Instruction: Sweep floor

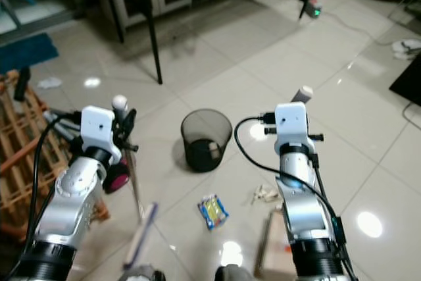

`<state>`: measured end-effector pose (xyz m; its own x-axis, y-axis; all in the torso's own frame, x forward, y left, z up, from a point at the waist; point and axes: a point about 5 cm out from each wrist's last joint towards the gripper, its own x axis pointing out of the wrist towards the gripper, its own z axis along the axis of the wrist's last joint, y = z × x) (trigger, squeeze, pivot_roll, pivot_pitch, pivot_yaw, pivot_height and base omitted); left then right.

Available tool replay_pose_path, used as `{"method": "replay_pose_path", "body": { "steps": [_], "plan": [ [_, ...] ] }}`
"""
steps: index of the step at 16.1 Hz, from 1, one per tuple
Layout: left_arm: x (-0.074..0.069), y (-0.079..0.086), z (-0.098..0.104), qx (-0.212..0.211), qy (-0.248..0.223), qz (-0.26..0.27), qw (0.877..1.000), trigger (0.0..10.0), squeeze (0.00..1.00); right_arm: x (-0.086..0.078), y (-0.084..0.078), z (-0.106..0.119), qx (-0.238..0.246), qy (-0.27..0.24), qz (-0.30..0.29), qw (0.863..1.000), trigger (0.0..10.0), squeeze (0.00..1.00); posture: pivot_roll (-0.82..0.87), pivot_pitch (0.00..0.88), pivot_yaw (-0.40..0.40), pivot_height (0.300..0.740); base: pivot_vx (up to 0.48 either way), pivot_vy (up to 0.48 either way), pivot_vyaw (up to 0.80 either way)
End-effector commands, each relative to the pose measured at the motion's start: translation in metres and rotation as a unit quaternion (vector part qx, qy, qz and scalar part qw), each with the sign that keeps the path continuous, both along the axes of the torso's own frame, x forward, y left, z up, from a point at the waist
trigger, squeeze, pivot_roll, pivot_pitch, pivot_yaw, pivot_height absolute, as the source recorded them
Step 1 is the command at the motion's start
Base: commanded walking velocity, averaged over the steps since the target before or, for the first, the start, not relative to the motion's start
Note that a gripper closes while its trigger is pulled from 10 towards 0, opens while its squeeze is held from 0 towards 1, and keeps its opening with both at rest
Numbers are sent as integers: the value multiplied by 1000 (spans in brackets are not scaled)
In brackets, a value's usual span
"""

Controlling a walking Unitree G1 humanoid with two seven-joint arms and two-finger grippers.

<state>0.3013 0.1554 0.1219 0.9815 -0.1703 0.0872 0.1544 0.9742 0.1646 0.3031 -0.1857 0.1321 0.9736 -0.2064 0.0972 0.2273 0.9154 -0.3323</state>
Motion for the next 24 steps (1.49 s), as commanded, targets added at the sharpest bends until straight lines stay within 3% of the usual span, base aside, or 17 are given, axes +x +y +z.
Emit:
{"method": "replay_pose_path", "body": {
  "steps": [1, 3, 7, 10, 12, 16, 18, 21, 24],
  "plan": [
    [-2, -2, 1, 2, -25, 7, 1000, 10000, 0, -1, -4, 0, -4, -11, -3, 1000, 10000, 0, -44, 218, -1, 740, 0, 0, 0],
    [-1, -3, -1, 1, -24, 12, 1000, 10000, 0, 2, -3, -5, -2, -15, -1, 1000, 10000, 0, -30, 239, -3, 740, 0, 0, 0],
    [1, 0, -1, -5, -33, 14, 999, 10000, 0, 18, 11, -6, 26, -45, 11, 999, 10000, 0, -17, 290, 8, 740, 0, 0, 0],
    [2, -2, -3, -10, -48, 7, 999, 10000, 0, 35, 34, 5, 52, -93, 43, 993, 10000, 0, -21, 315, -6, 740, 0, 0, 0],
    [4, -8, -5, -2, -52, -5, 999, 10000, 0, 43, 54, 10, 37, -117, 66, 990, 10000, 0, -15, 316, -20, 740, 0, 0, 0],
    [6, -11, -7, 11, -57, -18, 998, 10000, 0, 49, 84, -3, 6, -86, 114, 990, 10000, 0, -2, 318, -32, 740, 0, 0, 0],
    [12, -14, -6, 12, -66, -26, 997, 10000, 0, 50, 94, -9, 13, -70, 130, 989, 10000, 0, -2, 317, -36, 740, 0, 0, 0],
    [28, -30, 6, -15, -95, -44, 994, 10000, 0, 46, 114, -16, 7, -60, 164, 985, 10000, 0, -18, 319, -40, 740, 0, 0, 0],
    [33, -56, 15, -69, -109, -84, 988, 10000, 0, 44, 115, -19, 9, -62, 159, 985, 10000, 0, -35, 324, -38, 740, 0, 0, 0]
  ]
}}
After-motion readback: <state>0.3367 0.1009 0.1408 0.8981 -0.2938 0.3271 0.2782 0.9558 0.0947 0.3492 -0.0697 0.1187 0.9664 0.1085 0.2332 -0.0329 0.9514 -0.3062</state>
